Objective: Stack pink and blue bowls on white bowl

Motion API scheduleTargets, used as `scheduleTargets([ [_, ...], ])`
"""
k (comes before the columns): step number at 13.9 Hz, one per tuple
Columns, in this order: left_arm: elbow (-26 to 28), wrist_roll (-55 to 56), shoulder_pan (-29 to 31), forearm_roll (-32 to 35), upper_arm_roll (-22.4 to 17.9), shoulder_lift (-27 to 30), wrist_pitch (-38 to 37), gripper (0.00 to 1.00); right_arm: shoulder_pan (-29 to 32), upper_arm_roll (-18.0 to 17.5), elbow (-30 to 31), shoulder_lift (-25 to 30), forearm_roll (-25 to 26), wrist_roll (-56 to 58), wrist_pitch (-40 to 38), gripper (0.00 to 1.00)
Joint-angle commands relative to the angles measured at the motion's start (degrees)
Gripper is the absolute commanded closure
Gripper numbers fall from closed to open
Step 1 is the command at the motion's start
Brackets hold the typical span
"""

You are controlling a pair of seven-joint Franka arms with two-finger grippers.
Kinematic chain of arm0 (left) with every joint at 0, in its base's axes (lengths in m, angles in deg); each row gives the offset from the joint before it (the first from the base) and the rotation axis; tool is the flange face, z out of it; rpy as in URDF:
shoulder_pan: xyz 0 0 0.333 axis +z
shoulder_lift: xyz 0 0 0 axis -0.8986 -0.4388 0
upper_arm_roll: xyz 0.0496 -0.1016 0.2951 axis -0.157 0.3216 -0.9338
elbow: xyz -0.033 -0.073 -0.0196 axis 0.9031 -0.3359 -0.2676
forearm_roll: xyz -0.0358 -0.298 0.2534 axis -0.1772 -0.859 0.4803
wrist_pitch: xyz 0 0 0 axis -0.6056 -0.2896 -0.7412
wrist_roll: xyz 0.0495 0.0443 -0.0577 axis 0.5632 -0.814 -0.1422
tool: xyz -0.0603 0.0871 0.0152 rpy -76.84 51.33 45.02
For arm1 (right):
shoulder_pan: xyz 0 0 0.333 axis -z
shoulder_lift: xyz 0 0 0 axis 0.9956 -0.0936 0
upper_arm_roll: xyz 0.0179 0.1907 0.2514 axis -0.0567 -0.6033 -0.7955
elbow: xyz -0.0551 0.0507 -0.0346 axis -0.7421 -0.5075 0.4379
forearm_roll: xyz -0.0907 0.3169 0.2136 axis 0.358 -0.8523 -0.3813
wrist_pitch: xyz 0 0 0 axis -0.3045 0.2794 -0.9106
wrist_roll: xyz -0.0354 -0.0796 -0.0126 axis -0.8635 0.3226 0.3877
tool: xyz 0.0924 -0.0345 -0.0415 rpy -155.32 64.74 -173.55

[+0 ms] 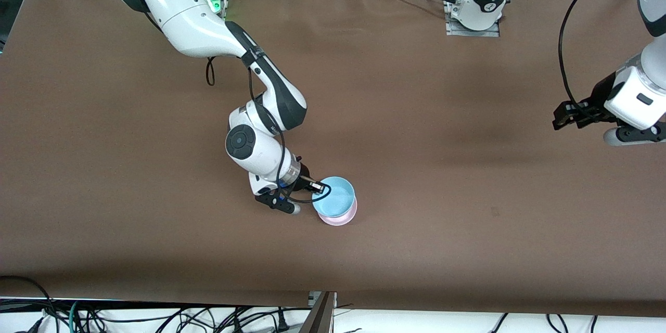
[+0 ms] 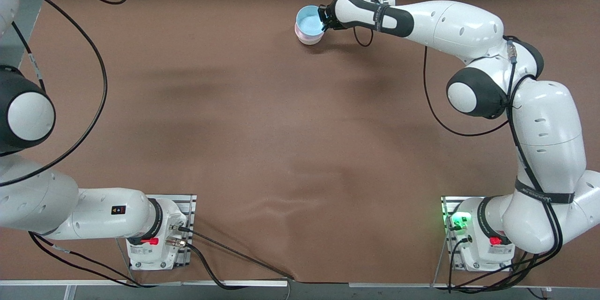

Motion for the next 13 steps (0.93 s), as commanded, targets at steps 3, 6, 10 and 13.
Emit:
scheduleTargets([
  [3, 7.82, -2.21, 0.12, 2.07, 0.61, 4.8, 4.01, 0.42, -1.01, 0.48, -2.73, -2.03, -0.03, -1.79, 0.73, 1.0],
  [6, 8.18, -2.21, 0.04, 1.98, 0.79, 4.81, 4.98, 0.32, -1.01, 0.57, -2.73, -2.38, -0.03, -1.79, 0.73, 1.0],
  [10, 7.48, -2.21, 0.04, 1.89, 0.79, 4.19, 5.69, 0.05, -0.92, 0.57, -2.73, -2.56, -0.03, -1.79, 0.82, 1.0],
  [13, 7.47, -2.12, 0.04, 1.89, 0.79, 4.19, 5.6, 0.0, -0.92, 0.66, -2.82, -2.82, -0.03, -1.79, 0.82, 1.0],
])
